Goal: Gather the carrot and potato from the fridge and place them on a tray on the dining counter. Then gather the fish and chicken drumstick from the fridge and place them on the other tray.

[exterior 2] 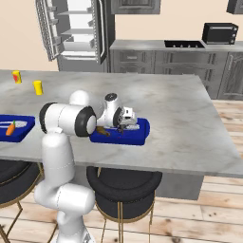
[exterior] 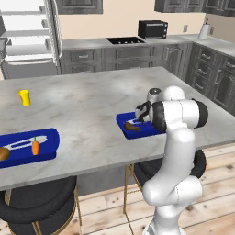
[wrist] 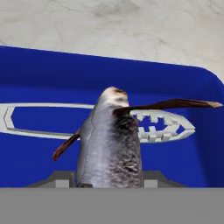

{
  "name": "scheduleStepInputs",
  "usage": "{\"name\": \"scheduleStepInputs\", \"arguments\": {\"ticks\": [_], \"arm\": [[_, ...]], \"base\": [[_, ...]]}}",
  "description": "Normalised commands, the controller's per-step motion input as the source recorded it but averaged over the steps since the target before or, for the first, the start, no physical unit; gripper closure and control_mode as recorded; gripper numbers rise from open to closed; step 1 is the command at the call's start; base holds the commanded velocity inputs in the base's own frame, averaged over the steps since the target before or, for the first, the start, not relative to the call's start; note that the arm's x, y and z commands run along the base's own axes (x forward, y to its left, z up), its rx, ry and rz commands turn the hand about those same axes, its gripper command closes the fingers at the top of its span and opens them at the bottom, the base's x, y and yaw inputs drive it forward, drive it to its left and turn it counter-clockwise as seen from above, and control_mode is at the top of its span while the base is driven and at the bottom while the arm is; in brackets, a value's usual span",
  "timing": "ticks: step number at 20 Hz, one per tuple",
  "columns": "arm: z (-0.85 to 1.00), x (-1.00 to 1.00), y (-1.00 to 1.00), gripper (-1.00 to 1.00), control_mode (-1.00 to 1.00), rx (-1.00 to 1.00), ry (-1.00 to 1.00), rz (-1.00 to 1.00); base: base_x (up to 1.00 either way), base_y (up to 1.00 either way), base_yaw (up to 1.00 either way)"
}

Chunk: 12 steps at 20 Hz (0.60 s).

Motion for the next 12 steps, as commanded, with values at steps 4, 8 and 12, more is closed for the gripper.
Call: {"name": "scheduleStepInputs", "arguments": {"ticks": [4,8,12], "arm": [[-0.31,0.1,0.0,-1.0,-1.0,0.0,0.02,0.0],[-0.13,-0.26,-0.06,-1.0,-1.0,0.0,-0.01,0.0],[0.25,-0.14,-0.1,-1.0,-1.0,0.04,0.01,0.0]], "base": [[0.0,0.0,0.0],[0.0,0.0,0.0],[0.0,0.0,0.0]]}}
